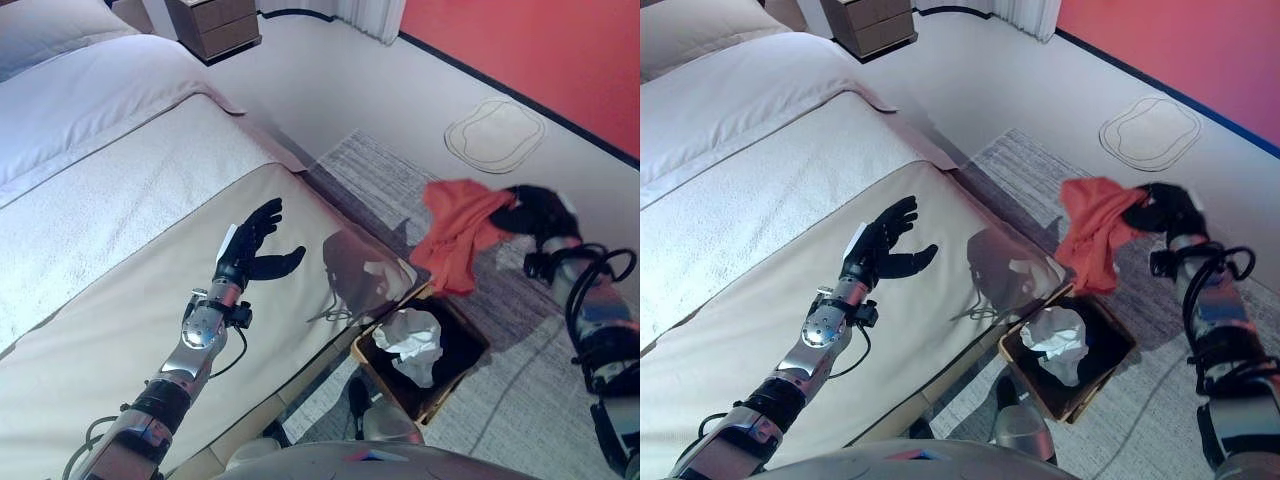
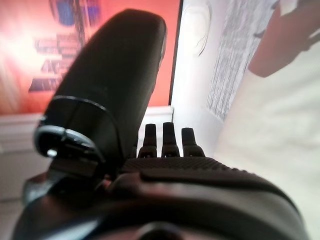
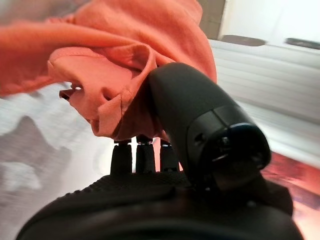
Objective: Pick up the clothes from the bed and place them into the basket
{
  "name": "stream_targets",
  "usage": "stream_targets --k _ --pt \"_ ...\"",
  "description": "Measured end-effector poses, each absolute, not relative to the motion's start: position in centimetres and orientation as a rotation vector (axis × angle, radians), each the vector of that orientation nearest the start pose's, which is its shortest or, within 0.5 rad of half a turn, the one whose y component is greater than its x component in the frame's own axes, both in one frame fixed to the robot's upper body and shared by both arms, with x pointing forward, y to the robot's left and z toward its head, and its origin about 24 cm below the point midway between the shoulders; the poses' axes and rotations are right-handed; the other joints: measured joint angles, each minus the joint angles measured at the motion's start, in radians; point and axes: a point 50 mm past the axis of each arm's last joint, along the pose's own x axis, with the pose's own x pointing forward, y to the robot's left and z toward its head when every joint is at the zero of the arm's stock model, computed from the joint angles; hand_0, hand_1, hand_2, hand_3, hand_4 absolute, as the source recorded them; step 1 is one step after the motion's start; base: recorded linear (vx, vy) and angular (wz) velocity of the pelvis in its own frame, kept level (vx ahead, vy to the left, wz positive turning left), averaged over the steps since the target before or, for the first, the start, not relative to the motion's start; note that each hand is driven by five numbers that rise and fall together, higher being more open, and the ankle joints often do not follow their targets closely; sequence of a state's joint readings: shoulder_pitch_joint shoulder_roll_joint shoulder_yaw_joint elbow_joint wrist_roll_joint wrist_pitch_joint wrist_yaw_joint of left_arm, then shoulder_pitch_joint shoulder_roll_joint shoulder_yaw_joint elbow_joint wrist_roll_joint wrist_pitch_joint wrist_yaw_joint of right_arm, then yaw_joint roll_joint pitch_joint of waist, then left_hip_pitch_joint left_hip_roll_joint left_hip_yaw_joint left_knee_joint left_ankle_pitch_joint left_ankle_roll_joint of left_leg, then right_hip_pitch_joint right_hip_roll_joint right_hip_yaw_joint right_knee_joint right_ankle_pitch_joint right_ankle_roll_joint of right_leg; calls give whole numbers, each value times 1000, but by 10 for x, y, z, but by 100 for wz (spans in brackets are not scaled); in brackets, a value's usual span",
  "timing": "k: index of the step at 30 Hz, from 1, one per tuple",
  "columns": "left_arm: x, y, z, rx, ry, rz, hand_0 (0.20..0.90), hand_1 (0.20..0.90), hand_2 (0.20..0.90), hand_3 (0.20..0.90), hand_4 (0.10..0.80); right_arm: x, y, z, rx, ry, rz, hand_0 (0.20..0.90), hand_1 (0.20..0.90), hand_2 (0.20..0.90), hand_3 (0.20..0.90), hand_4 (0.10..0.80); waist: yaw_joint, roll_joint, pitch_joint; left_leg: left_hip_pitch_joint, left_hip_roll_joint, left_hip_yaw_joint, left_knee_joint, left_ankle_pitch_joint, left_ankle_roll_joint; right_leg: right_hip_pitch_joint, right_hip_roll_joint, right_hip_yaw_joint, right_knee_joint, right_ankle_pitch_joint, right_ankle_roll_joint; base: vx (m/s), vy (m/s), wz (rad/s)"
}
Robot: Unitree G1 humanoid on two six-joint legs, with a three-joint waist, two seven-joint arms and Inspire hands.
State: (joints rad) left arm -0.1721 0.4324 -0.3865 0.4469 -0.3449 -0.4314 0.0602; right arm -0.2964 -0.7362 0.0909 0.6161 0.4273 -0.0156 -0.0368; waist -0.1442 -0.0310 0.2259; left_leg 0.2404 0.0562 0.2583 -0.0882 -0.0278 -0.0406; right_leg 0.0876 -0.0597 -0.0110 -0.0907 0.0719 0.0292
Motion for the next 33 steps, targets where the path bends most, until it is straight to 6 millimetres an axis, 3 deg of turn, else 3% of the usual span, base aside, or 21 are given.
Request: stream_targets --k 6,10,18,23,31,32,33 --pt "267 172 12 145 -44 -208 900 900 900 900 800 257 -316 5 -257 394 -215 300 300 300 200 100 -5 20 -19 -10 12 11 -1 2 -3 -14 12 6 0 8 12 6 -58 -6" --pt "265 168 10 143 -38 -220 900 900 900 900 800 251 -306 -11 -269 443 -191 300 300 300 200 100 -8 29 -44 -28 14 11 -4 6 -7 -35 15 8 0 16 25 3 -39 -1" --pt "255 171 -1 140 3 -202 900 900 900 900 800 228 -296 -54 -208 574 -265 300 300 300 200 100 7 33 -72 -43 15 9 -3 17 -8 -48 14 5 0 19 23 4 -12 1" --pt "254 173 -3 145 14 -199 900 900 900 900 800 216 -300 -68 -208 641 -307 300 300 300 200 100 15 38 -75 -44 13 6 -1 20 -5 -49 9 1 0 26 25 0 0 0" --pt "252 173 -5 148 25 -207 900 900 900 900 800 208 -306 -74 -228 668 -350 316 316 316 219 119 17 45 -80 -44 12 6 -4 21 -4 -48 8 1 -1 26 25 0 0 0" --pt "252 172 -6 149 29 -211 900 900 900 900 800 206 -307 -75 -235 675 -354 693 693 693 658 558 18 49 -84 -44 12 6 -4 21 -4 -48 8 1 -1 26 25 0 0 0" --pt "251 170 -8 151 37 -219 900 900 900 900 800 204 -308 -76 -246 687 -359 900 900 900 900 800 19 54 -90 -45 12 6 -4 21 -4 -48 8 1 -1 26 25 0 0 0"
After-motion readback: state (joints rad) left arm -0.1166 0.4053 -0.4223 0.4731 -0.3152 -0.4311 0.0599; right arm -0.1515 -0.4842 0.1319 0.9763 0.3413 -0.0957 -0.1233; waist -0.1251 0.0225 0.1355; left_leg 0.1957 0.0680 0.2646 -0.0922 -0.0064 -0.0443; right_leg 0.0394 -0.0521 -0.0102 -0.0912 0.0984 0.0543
